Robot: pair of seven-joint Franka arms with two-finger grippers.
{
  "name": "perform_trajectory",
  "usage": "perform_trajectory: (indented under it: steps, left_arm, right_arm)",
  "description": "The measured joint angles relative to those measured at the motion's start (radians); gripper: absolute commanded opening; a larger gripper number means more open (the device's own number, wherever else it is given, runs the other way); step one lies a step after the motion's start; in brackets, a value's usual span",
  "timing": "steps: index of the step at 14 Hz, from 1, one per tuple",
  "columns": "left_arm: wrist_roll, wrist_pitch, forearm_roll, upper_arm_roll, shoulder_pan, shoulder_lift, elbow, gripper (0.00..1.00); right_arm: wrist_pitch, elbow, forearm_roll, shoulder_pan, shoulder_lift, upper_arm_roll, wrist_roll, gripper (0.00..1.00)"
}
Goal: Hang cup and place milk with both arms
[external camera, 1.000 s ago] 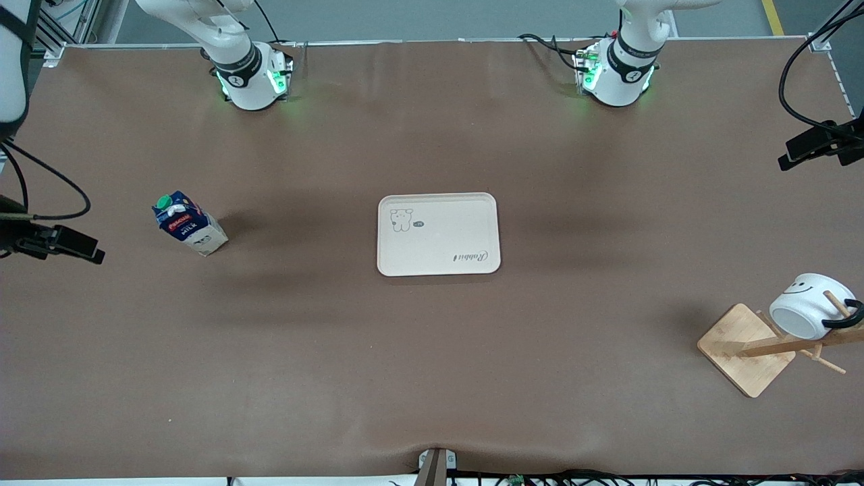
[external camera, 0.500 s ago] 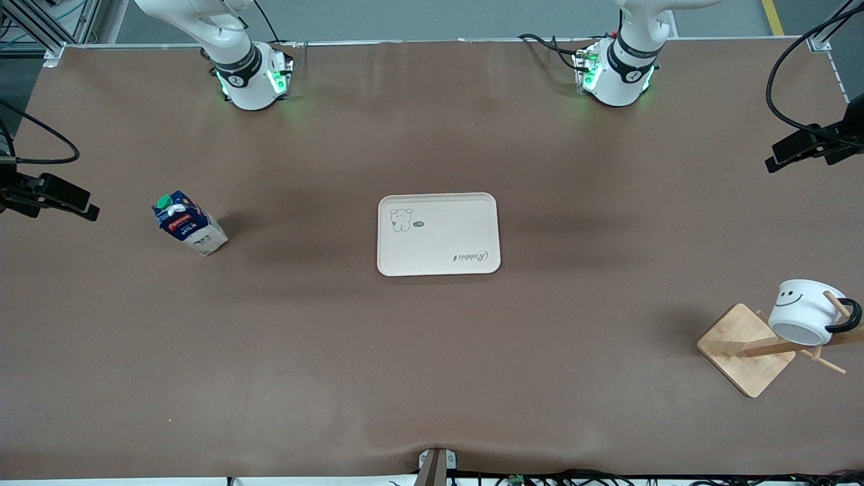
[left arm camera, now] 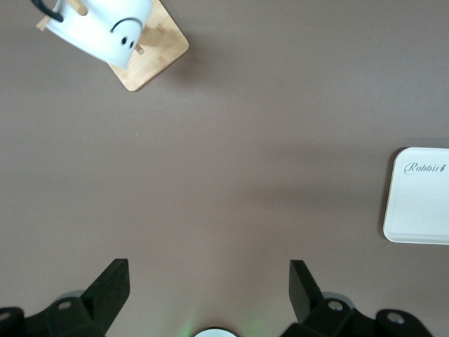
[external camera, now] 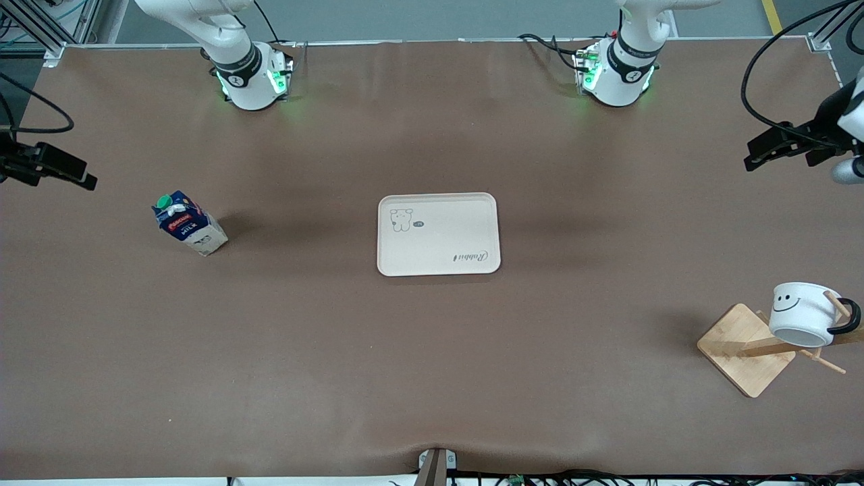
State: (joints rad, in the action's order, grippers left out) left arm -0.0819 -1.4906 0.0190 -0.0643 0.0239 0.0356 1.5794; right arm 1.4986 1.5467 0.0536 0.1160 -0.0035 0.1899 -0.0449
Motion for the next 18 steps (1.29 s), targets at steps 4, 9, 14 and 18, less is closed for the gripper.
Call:
perform_trajectory:
  steps: [4, 9, 14, 18]
  left_arm:
    - [0.012, 0.000, 0.000, -0.004, 0.002, 0.003, 0.000, 1.00]
    - [0.013, 0.000, 0.000, -0.004, 0.003, 0.003, 0.000, 1.00]
    - [0.013, -0.001, -0.002, -0.004, 0.003, 0.003, -0.006, 1.00]
    - [0.013, -0.001, -0.002, -0.004, 0.004, 0.003, -0.013, 1.00]
  right_arm:
    - [0.052, 0.066, -0.073, 0.011, -0.072, -0.031, 0.000, 1.00]
    - [0.058, 0.047, -0.077, 0.014, -0.071, -0.037, 0.000, 1.00]
    - [0.058, 0.047, -0.078, 0.006, -0.062, -0.030, -0.001, 1.00]
    - [0.058, 0.047, -0.078, 0.006, -0.062, -0.030, -0.001, 1.00]
